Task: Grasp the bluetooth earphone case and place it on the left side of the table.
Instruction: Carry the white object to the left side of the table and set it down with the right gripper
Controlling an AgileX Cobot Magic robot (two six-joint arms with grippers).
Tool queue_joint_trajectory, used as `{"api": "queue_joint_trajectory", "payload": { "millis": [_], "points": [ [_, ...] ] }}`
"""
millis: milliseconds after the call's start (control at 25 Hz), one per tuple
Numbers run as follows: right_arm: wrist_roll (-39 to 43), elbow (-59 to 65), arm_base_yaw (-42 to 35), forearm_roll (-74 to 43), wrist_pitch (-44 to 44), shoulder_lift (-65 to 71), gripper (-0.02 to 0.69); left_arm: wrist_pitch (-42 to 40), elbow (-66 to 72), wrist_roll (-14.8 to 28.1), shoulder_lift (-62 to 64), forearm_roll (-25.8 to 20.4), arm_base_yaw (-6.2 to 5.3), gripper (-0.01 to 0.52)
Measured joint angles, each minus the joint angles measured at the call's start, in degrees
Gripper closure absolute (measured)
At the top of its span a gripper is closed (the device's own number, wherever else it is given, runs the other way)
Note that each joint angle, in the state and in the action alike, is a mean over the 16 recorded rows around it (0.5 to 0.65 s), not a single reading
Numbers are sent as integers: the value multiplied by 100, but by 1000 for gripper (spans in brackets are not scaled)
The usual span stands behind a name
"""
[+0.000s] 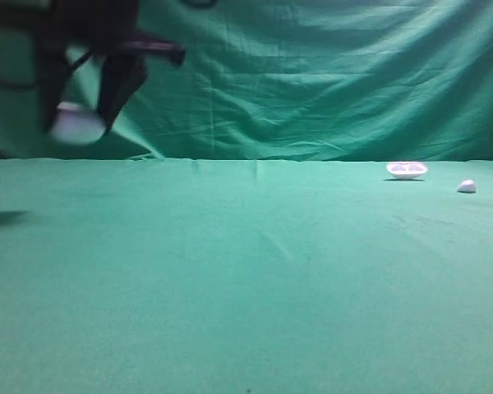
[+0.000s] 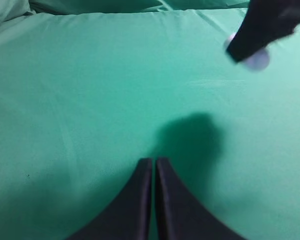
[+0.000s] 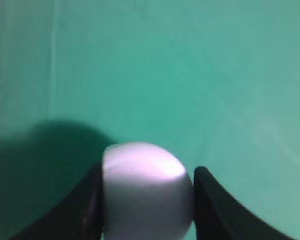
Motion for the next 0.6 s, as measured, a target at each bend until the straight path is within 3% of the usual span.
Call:
{"api": "queue_joint_trajectory", "payload": {
  "millis": [360, 480, 600],
  "points": [
    [-41, -5, 1, -213, 184, -117, 150, 0, 0, 0, 0, 0, 0, 514],
    [-13, -10, -37, -468, 557, -433, 165, 0, 0, 0, 0, 0, 0, 514],
    [44, -12, -102, -723, 1006, -874, 234, 0, 0, 0, 0, 0, 0, 514]
  ]
}}
